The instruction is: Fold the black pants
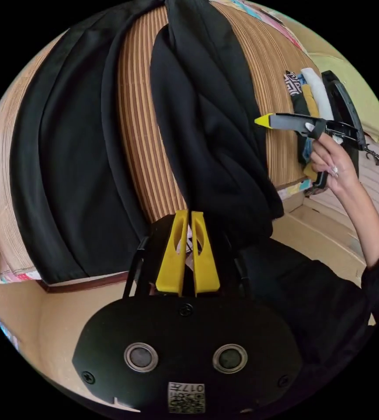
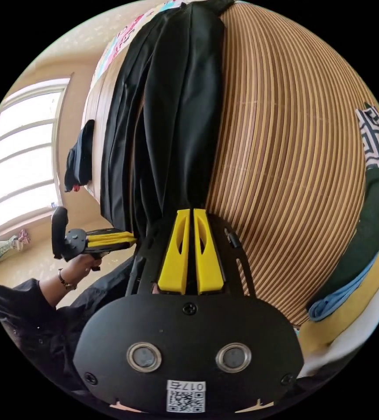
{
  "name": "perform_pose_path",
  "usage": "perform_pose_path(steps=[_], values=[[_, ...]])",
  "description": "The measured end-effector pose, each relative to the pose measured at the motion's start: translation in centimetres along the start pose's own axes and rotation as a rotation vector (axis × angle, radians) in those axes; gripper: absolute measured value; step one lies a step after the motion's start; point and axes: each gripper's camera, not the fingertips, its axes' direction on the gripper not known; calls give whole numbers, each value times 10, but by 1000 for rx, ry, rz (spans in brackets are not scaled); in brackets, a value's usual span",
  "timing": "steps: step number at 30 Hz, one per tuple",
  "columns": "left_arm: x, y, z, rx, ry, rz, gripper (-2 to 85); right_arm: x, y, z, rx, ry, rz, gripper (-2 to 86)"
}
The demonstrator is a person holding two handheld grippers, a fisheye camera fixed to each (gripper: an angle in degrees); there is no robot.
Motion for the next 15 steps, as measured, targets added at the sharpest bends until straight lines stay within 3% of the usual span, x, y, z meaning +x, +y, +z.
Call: perform_pose_path(steps=[2, 5, 8, 10, 13, 15], values=[[-12, 33, -27, 139, 238, 121, -7, -6, 51, -54, 133, -136, -92, 22], [-49, 77, -45, 268, 438, 37, -8, 11, 111, -97, 246, -95, -39, 16], [-80, 104, -23, 317, 537, -145, -7, 42, 126, -74, 137, -124, 72, 14], [-90, 112, -2, 288, 480, -286, -6, 51, 128, -57, 60, -69, 102, 15], [-112, 126, 34, 105, 288, -591, 0, 54, 129, -58, 92, -96, 128, 27], [-117, 136, 41, 88, 257, -678, 17, 55, 123, -59, 100, -118, 140, 42]])
